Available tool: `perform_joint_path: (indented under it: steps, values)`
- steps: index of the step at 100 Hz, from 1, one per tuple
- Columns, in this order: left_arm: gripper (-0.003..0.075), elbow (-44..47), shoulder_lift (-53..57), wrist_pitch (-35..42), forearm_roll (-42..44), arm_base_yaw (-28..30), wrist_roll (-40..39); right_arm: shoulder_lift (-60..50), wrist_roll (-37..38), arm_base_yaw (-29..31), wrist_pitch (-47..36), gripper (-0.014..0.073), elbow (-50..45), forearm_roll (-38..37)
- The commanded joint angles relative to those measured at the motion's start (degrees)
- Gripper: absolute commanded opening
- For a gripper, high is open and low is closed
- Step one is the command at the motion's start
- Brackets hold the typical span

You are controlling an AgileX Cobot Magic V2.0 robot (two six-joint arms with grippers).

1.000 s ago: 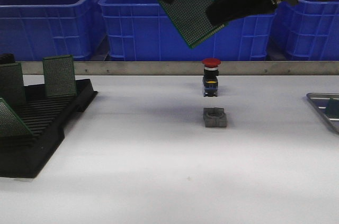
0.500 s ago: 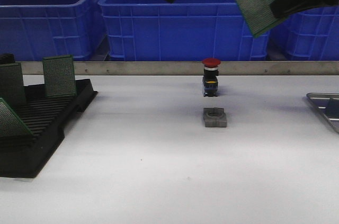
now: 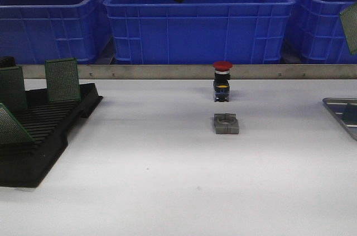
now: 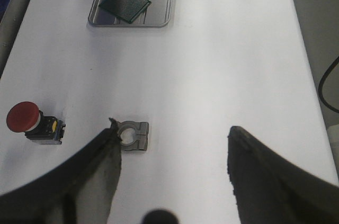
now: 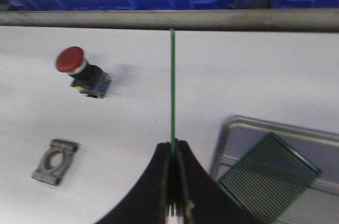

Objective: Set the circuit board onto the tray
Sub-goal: 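Carry the second board with the right gripper and release it on the tray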

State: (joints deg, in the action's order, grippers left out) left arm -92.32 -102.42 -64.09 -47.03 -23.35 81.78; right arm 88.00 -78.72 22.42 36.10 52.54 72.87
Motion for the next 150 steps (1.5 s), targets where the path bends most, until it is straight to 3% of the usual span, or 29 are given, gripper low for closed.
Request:
perform_joint_path:
  steps: [1, 36, 65, 74, 91, 98, 129, 139, 150]
  values:
    - [0.0418, -1.75, 3.08, 0.68, -3.81, -0.23, -0.20, -0.63, 0.53, 1.67, -1.88, -0.0066, -0.28, 2.06]
    - [0.0418, -1.75, 3.08, 0.68, -4.00, -0.23, -0.20, 6.72, 2.25, 2.86, -11.06, -0.0066, -1.83, 3.44]
    - [0.0418, -1.75, 3.08, 0.68, -4.00, -0.23, -0.20, 11.65, 2.25, 2.86, -12.04, -0.0044, -1.83, 4.91]
    - [0.0418, -1.75, 3.08, 0.68, -4.00, -0.23, -0.20, 12.03, 2.25, 2.86, -11.83, 0.0066, -1.83, 5.04]
    - [0.0418, -1.75, 3.08, 0.68, -4.09, -0.23, -0.20, 12.03, 2.25, 2.86, -12.16, 0.0404, -1.83, 5.04]
    - [0.0418, -1.75, 3.08, 0.68, -4.09, -0.23, -0.20, 12.03, 2.25, 2.86, -12.97, 0.0463, -1.83, 5.06]
    - [0.0417, -1.75, 3.08, 1.08, -4.09, -0.23, -0.30, 11.65, 2.19, 2.86, -14.30, 0.0466, -1.83, 5.06]
    - [0.0383, -1.75, 3.08, 2.42, -3.73, 0.13, -0.55, 11.25, 2.19, 2.86, -12.58, 0.0461, -1.83, 4.80]
    - [0.0312, -1.75, 3.46, 4.20, -3.58, 1.64, -2.88, 10.01, 2.19, 2.86, -10.78, 0.0342, -1.83, 2.36]
